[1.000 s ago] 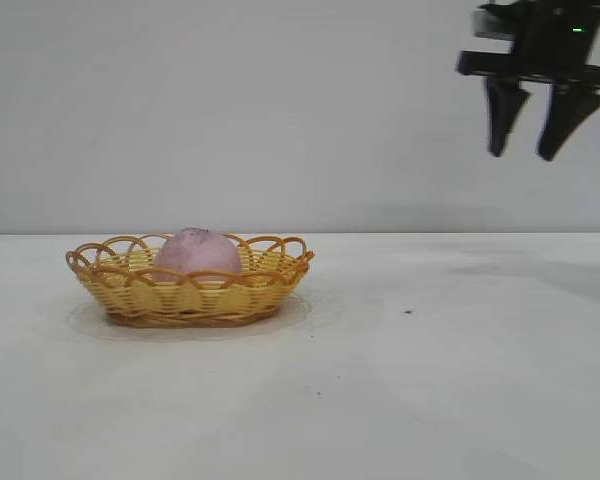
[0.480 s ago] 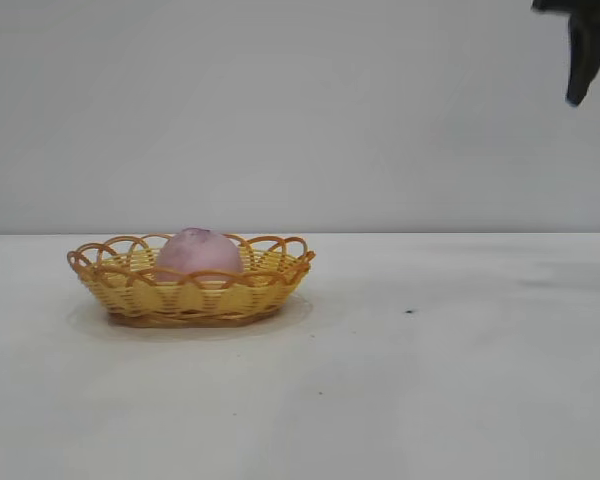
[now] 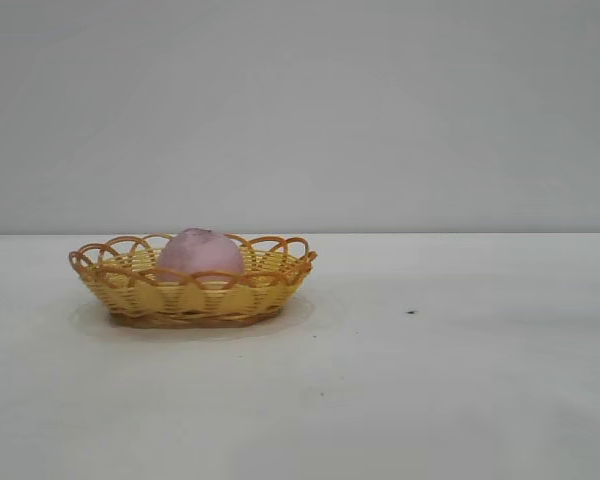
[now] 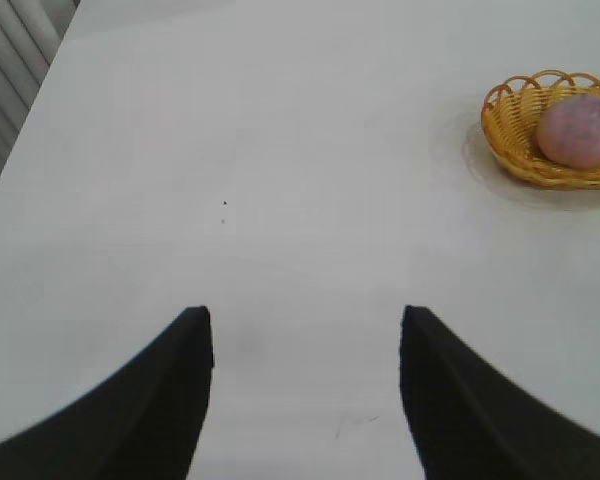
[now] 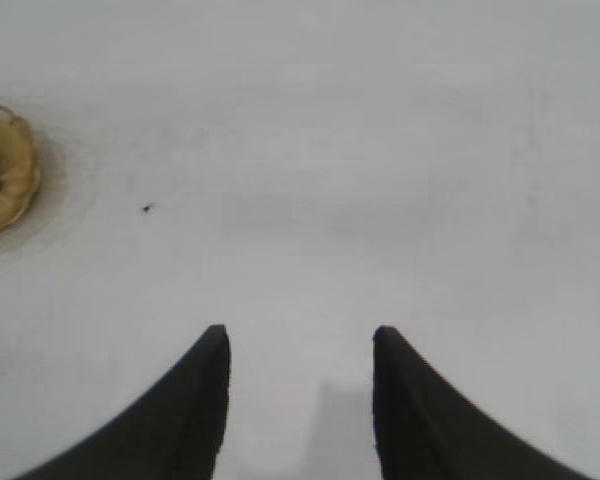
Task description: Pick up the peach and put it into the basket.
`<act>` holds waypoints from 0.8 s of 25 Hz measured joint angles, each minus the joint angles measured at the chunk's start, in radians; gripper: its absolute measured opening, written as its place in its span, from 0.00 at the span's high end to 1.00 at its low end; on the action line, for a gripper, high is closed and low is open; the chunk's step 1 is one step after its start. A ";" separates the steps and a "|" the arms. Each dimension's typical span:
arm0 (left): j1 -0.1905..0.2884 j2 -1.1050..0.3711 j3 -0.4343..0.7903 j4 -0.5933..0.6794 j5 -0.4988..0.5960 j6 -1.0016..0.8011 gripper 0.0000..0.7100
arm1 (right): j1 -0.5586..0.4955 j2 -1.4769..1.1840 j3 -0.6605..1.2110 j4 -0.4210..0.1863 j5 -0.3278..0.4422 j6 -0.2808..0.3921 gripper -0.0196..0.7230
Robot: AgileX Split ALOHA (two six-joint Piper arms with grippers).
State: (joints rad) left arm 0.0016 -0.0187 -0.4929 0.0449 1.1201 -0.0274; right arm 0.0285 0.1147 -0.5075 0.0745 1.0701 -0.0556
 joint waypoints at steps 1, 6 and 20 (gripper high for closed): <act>0.000 0.000 0.000 0.000 0.002 0.000 0.49 | 0.000 -0.035 0.004 -0.021 0.040 0.004 0.54; 0.000 0.000 0.000 0.000 0.002 0.000 0.49 | 0.000 -0.128 0.014 -0.039 0.066 -0.003 0.54; 0.000 0.000 0.002 0.000 0.002 0.000 0.49 | 0.000 -0.130 0.018 -0.032 0.068 0.012 0.54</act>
State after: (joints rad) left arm 0.0016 -0.0187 -0.4914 0.0449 1.1220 -0.0274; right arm 0.0285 -0.0158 -0.4897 0.0425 1.1381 -0.0433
